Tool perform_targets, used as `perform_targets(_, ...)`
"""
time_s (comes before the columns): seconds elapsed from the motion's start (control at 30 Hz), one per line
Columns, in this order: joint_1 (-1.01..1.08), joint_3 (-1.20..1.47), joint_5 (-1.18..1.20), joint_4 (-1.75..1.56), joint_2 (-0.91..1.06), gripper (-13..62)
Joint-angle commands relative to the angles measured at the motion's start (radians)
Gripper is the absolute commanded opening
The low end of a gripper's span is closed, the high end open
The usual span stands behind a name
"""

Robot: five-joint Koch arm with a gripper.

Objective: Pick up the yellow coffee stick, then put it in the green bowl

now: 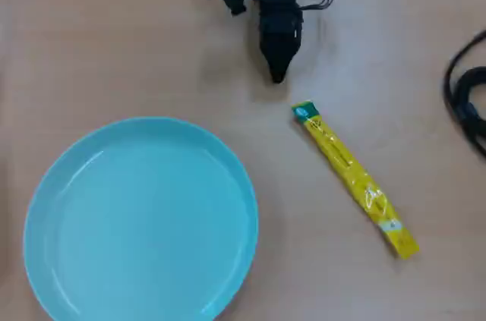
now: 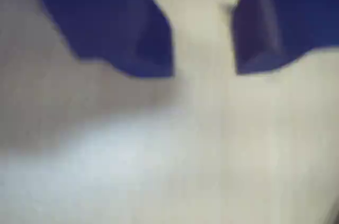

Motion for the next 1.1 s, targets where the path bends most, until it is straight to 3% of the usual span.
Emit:
perform_targets(0.0, 0.009, 0.098, -0.021, 0.066, 0.104, -7.9)
perform_targets(0.73, 0.003, 0.06, -0.02, 0.083, 0.103, -7.9)
perform_targets(1.07, -0.005, -0.094, -0.018, 0.278, 0.103, -7.9)
